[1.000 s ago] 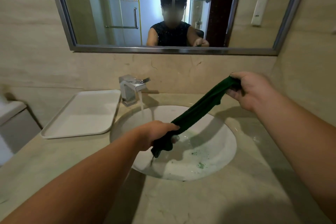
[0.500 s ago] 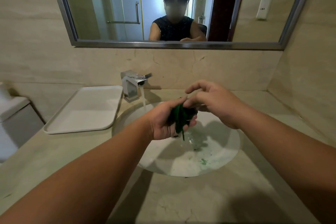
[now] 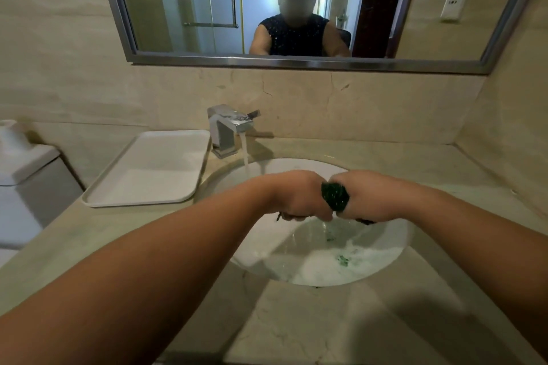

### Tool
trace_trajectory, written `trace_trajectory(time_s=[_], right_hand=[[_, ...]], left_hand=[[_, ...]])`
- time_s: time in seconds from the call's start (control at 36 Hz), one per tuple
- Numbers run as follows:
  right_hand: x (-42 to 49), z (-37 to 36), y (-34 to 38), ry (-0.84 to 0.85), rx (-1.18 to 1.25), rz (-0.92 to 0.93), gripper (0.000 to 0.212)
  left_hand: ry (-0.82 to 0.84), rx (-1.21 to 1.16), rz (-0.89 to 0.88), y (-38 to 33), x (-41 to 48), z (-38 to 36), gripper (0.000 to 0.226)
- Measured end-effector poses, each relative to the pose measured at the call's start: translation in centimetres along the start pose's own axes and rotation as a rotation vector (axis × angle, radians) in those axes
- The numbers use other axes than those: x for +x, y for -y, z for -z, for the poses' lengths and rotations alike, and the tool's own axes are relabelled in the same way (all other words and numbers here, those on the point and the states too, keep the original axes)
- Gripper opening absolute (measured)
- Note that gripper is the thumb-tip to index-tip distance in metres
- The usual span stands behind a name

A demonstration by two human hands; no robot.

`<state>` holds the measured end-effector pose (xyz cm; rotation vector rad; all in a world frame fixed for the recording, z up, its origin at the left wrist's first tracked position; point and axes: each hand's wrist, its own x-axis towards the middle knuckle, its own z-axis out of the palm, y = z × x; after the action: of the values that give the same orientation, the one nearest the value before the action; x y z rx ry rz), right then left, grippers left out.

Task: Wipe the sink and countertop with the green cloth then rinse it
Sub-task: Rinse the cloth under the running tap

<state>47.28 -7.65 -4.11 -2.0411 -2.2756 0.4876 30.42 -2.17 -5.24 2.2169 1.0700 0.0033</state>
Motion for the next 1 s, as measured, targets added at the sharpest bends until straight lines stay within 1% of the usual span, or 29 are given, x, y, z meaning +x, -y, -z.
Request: trace_trajectory(time_s=[0.06, 0.11, 0.17, 0.22, 0.28, 0.31, 0.36, 0.42, 0.47, 0.53, 0.58, 0.61, 0.64, 0.69, 0.72, 0.78, 0.81, 0.86, 0.89, 0.94, 1.0], right_hand=[[-0.1, 0.5, -0.1, 0.173, 0.177, -0.056, 0.016], [-0.2, 1.0, -0.3, 0.302, 0.346, -0.122, 0.022], [-0.3, 1.1, -0.7, 0.392, 0.455, -0.191, 0.026], [-0.4, 1.0, -1.0, 0.454, 0.527, -0.257, 0.032], [-0.5, 0.8, -1.0, 0.494, 0.593, -0.289, 0.04], [-0.5, 0.8, -0.9, 0.506, 0.623, -0.291, 0.045], [-0.5, 0.8, -0.3, 0.501, 0.685, -0.283, 0.047], [-0.3, 1.0, 0.3, 0.434, 0.783, -0.284, 0.041], [0.0, 1.5, 1.0, 0.308, 0.927, -0.275, 0.035], [0.1, 2.0, 1.7, 0.138, 1.083, -0.258, 0.032], [0.3, 2.2, 2.2, -0.051, 1.16, -0.214, 0.038], [0.4, 2.1, 2.4, -0.149, 1.118, -0.165, 0.046], [0.4, 1.9, 2.6, -0.249, 1.008, -0.098, 0.056], [0.1, 1.4, 3.1, -0.409, 0.683, 0.057, 0.073], [-0.1, 1.0, 3.3, -0.442, 0.522, 0.14, 0.079], [-0.3, 0.1, 2.9, -0.481, 0.182, 0.252, 0.092], [-0.3, -0.4, 2.5, -0.508, 0.01, 0.268, 0.098], [-0.1, -1.2, 1.9, -0.627, -0.266, 0.284, 0.106], [0.0, -1.4, 1.7, -0.697, -0.364, 0.328, 0.105], [0.2, -1.2, 1.8, -0.815, -0.476, 0.47, 0.089], [0.5, -0.8, 1.7, -0.855, -0.513, 0.582, 0.068]], left_hand=[[-0.06, 0.253, -0.065, -0.6, -0.3, -0.7, 0.013], [-0.125, 0.405, -0.125, -0.8, -0.6, -1.3, 0.019], [-0.248, 0.531, -0.196, -0.6, -0.8, -1.8, 0.027], [-0.362, 0.597, -0.302, 0.2, -0.8, -2.5, 0.034], [-0.423, 0.648, -0.42, 1.0, -0.9, -3.2, 0.037], [-0.44, 0.67, -0.453, 1.3, -1.0, -3.4, 0.037], [-0.454, 0.659, -0.436, 2.0, -0.9, -3.3, 0.037], [-0.459, 0.535, -0.333, 2.3, -0.8, -2.6, 0.032], [-0.43, 0.306, -0.18, 2.6, -0.9, -1.3, 0.023], [-0.343, -0.072, -0.024, 3.3, -0.9, -0.1, 0.017], [-0.258, -0.441, 0.073, 4.0, -1.0, 1.0, 0.017], [-0.222, -0.578, 0.098, 4.2, -1.0, 1.5, 0.019], [-0.18, -0.694, 0.115, 4.5, -1.0, 1.9, 0.022], [-0.082, -0.88, 0.144, 4.7, -1.2, 2.7, 0.024], [-0.028, -0.946, 0.151, 4.7, -1.3, 3.1, 0.02], [0.09, -1.018, 0.141, 4.8, -1.7, 3.9, 0.014], [0.158, -1.03, 0.126, 4.8, -1.8, 4.2, 0.013], [0.308, -0.999, 0.098, 4.7, -2.1, 4.8, 0.018], [0.382, -0.948, 0.086, 4.3, -2.2, 4.9, 0.018], [0.491, -0.787, 0.053, 3.2, -2.6, 4.8, 0.007], [0.481, -0.585, 0.028, 2.0, -2.6, 4.4, 0.023]])
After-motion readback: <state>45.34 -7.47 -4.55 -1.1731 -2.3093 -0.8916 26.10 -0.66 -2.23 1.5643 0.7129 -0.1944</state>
